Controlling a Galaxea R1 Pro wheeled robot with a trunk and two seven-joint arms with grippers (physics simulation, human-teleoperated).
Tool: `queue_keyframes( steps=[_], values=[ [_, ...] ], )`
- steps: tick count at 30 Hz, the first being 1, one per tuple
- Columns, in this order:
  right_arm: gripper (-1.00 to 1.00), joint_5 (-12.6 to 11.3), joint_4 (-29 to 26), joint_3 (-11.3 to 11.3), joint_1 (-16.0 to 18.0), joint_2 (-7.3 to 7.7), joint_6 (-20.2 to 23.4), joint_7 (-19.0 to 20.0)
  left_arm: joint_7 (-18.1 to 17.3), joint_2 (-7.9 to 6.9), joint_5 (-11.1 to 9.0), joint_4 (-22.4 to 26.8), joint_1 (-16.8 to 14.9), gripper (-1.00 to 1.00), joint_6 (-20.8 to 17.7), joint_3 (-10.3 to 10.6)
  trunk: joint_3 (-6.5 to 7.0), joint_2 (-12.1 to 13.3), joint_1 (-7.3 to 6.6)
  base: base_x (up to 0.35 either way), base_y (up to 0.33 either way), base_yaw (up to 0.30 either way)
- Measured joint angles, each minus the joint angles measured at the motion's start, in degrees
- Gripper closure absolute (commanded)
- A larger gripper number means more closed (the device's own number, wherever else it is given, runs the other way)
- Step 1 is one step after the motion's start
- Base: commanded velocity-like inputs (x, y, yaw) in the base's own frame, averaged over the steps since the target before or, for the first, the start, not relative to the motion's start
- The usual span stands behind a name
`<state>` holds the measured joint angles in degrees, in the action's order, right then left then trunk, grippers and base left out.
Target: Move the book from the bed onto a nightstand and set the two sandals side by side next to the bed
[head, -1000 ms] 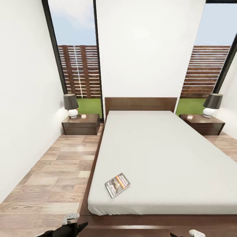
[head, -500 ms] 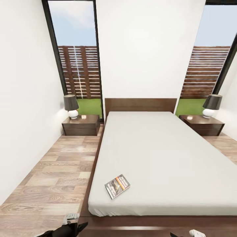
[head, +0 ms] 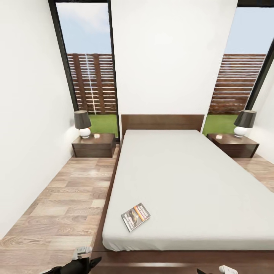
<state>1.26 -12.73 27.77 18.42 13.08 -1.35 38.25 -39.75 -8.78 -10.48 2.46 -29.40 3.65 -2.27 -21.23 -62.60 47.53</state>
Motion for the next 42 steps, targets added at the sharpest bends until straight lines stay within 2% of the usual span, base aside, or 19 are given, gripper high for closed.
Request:
queue_keyframes(
  steps=[42],
  values=[
    [-1.00,-0.22,0.00,0.08,-0.01,0.01,-0.08,-0.09,0.01,0.00,0.00,0.00,0.01,-1.00,-0.09,0.00,7.55,16.86,-9.23,0.000,0.000,0.000]
  ],
)
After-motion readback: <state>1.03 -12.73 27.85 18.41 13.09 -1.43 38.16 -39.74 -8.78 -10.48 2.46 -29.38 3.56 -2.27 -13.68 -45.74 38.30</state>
